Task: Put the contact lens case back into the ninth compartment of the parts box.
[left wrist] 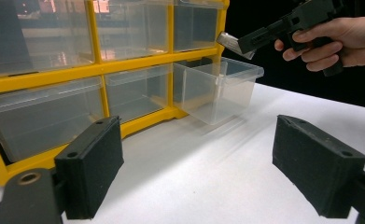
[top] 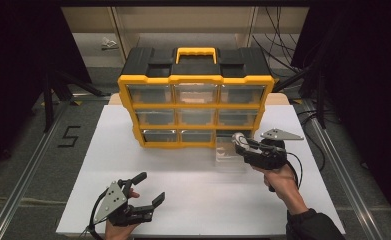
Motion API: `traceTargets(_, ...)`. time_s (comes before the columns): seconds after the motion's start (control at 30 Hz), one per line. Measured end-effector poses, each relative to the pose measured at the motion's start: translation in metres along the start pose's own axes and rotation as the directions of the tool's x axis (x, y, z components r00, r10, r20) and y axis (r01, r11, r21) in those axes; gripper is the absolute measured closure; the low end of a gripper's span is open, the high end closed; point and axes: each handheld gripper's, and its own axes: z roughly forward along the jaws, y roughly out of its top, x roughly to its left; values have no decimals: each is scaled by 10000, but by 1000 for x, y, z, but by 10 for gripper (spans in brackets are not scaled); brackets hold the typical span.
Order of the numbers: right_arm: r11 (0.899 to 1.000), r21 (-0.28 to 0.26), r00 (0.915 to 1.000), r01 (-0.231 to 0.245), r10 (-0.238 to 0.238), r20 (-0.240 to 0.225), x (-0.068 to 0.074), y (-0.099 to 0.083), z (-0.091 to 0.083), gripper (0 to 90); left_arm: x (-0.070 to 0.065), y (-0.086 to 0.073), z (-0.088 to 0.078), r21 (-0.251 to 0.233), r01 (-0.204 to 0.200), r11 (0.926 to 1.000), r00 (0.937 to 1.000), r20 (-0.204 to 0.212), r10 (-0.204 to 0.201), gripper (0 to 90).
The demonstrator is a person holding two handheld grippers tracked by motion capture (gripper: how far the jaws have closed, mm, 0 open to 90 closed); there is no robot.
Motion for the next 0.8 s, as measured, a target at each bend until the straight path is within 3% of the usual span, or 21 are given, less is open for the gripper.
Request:
traceTargets(0.4,9996,111,9997,-258,258,8,-4,-3,6,492,0,0,0,24,3,10000,10000,18,-3,158)
traceTargets(0.53,9994,-178,9995,-293,290,-135,-5,-2,5,410,0,0,0,17,15,10000,10000,8,-15,158)
traceTargets(0.8,9991,-263,9989,-336,327,-334,-3,0,3,377,0,0,1,49,33,10000,10000,39,-33,158)
